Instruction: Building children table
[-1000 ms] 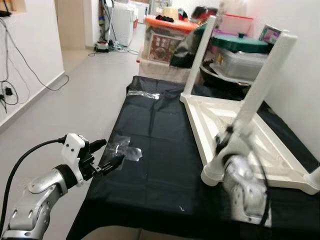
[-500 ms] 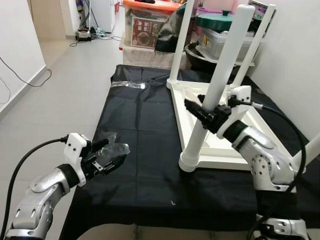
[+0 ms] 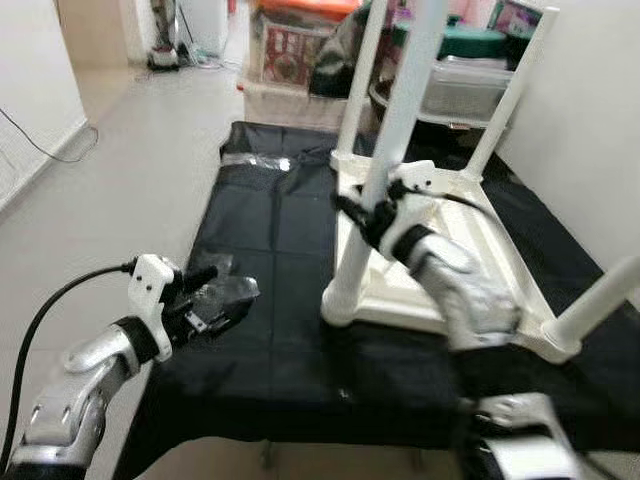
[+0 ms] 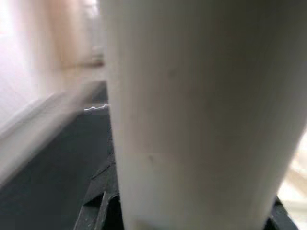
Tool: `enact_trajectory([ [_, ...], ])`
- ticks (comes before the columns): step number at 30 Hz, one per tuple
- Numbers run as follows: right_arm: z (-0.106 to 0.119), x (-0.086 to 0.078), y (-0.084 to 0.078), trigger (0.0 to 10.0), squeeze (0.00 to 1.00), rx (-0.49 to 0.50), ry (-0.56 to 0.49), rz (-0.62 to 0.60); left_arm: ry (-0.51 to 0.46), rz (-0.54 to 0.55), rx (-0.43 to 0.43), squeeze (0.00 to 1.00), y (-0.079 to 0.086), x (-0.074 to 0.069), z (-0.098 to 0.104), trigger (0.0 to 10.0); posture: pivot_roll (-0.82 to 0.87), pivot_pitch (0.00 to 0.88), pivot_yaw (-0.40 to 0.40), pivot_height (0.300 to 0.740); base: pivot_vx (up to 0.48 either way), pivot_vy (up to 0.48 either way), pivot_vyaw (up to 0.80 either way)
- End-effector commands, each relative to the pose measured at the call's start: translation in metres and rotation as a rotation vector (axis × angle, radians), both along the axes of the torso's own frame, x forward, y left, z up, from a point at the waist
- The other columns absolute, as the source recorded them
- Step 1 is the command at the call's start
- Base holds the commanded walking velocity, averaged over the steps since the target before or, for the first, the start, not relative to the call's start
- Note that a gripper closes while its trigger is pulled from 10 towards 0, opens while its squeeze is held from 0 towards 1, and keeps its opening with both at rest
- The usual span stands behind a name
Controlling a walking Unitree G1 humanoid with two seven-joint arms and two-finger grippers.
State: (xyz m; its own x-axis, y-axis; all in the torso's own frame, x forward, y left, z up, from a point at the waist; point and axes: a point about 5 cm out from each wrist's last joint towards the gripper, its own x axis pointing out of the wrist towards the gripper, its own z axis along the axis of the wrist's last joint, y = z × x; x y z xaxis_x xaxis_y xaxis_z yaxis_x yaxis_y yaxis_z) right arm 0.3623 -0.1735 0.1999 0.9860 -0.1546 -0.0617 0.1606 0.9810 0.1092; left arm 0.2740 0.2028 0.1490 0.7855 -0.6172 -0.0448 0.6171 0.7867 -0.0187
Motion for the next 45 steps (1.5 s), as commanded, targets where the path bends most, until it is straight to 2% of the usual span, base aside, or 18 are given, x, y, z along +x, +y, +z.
enact_trajectory([
  [1, -0.044, -0.030, -0.018, 0.0, 0.00, -0.007, 0.197, -0.180, 0.012, -0.010, 0.002, 0.00, 0.000, 0.000, 0.000, 10.0, 0.12, 0.000, -0.153, 0.740, 0.000, 0.000, 0.00],
  [5, -0.042, -0.045, -0.002, 0.0, 0.00, 0.005, 0.165, -0.126, 0.013, -0.012, 0.001, 0.00, 0.000, 0.000, 0.000, 10.0, 0.12, 0.000, -0.147, 0.740, 0.000, 0.000, 0.00],
  [8, -0.032, -0.047, 0.023, 1.2, 0.00, 0.037, 0.102, 0.065, 0.015, -0.015, -0.001, 0.00, 0.000, 0.000, -0.001, 10.0, 0.12, 0.000, -0.147, 0.740, 0.000, 0.000, 0.00],
  [9, -0.022, -0.046, 0.032, 10.0, 0.00, 0.069, 0.038, 0.146, 0.016, -0.018, -0.002, 0.00, -0.001, 0.000, -0.001, 10.0, 0.12, 0.000, -0.147, 0.740, 0.000, 0.000, 0.00],
  [10, -0.022, -0.046, 0.032, 10.0, 0.00, 0.069, 0.038, 0.146, 0.016, -0.018, -0.002, 0.00, -0.001, 0.000, -0.001, 10.0, 0.12, 0.000, -0.147, 0.740, 0.000, 0.000, 0.00],
  [11, -0.011, -0.044, 0.035, 10.0, 1.00, 0.085, -0.037, 0.196, 0.018, -0.022, -0.003, 0.00, -0.001, 0.000, -0.001, 10.0, 0.10, 0.000, -0.134, 0.740, 0.000, 0.000, 0.00],
  [15, 0.014, -0.037, 0.034, 10.0, 1.00, 0.121, -0.137, 0.355, 0.019, -0.026, -0.006, 0.00, -0.002, 0.000, -0.002, 10.0, 0.11, 0.000, -0.143, 0.740, 0.000, 0.000, 0.00],
  [16, 0.022, -0.038, 0.035, 10.0, 0.00, 0.116, -0.169, 0.460, 0.018, -0.024, -0.007, 0.00, -0.001, 0.000, -0.002, 10.0, 0.10, 0.000, -0.144, 0.740, 0.000, 0.000, 0.00],
  [21, 0.037, -0.046, 0.032, 10.0, 0.00, 0.061, -0.250, 0.889, 0.015, -0.020, -0.012, 0.00, -0.002, 0.001, -0.001, 10.0, 0.11, 0.000, -0.151, 0.740, 0.000, 0.000, 0.00],
  [27, 0.033, -0.050, 0.035, 10.0, 0.00, 0.030, -0.233, 1.059, 0.014, -0.018, -0.013, 0.00, -0.002, 0.002, -0.001, 10.0, 0.12, 0.000, -0.155, 0.740, 0.000, 0.000, 0.00],
  [29, 0.016, -0.065, 0.053, 10.0, 0.00, -0.015, -0.167, 1.315, 0.013, -0.014, -0.013, 0.00, -0.002, 0.001, -0.001, 10.0, 0.13, 0.000, -0.166, 0.740, 0.000, 0.000, 0.00],
  [32, 0.006, -0.071, 0.063, 9.3, 0.00, -0.028, -0.138, 1.411, 0.012, -0.013, -0.013, 0.00, -0.002, 0.001, -0.001, 10.0, 0.14, 0.000, -0.166, 0.740, 0.000, 0.000, 0.00],
  [33, 0.006, -0.071, 0.063, 9.3, 0.00, -0.028, -0.138, 1.411, 0.012, -0.013, -0.013, 0.00, -0.002, 0.001, -0.001, 10.0, 0.14, 0.000, -0.166, 0.740, 0.000, 0.000, 0.00],
  [34, -0.005, -0.062, 0.075, 0.0, 0.00, -0.001, -0.098, 1.326, 0.013, -0.013, -0.012, 0.00, -0.002, -0.001, -0.001, 10.0, 0.14, 0.000, -0.165, 0.740, 0.000, 0.000, 0.00],
  [39, -0.018, -0.030, 0.067, 0.0, 0.00, -0.014, -0.017, 0.931, 0.015, -0.018, -0.014, 0.00, -0.001, -0.002, 0.000, 10.0, 0.13, 0.000, -0.161, 0.740, 0.000, 0.000, 0.00],
  [41, -0.018, -0.030, 0.067, 0.0, 0.00, -0.014, -0.017, 0.931, 0.015, -0.018, -0.014, 0.00, -0.001, -0.002, 0.000, 10.0, 0.13, 0.000, -0.161, 0.740, 0.000, 0.000, 0.00],
  [44, -0.050, -0.014, -0.001, 0.0, 0.00, -0.029, 0.226, 0.081, 0.015, -0.022, -0.014, 0.00, -0.001, -0.002, 0.001, 10.0, 0.12, 0.000, -0.155, 0.740, 0.000, 0.000, 0.00],
  [45, -0.050, -0.014, -0.001, 0.0, 0.00, -0.029, 0.226, 0.081, 0.015, -0.022, -0.014, 0.00, -0.001, -0.002, 0.001, 10.0, 0.12, 0.000, -0.155, 0.740, 0.000, 0.000, 0.00],
])
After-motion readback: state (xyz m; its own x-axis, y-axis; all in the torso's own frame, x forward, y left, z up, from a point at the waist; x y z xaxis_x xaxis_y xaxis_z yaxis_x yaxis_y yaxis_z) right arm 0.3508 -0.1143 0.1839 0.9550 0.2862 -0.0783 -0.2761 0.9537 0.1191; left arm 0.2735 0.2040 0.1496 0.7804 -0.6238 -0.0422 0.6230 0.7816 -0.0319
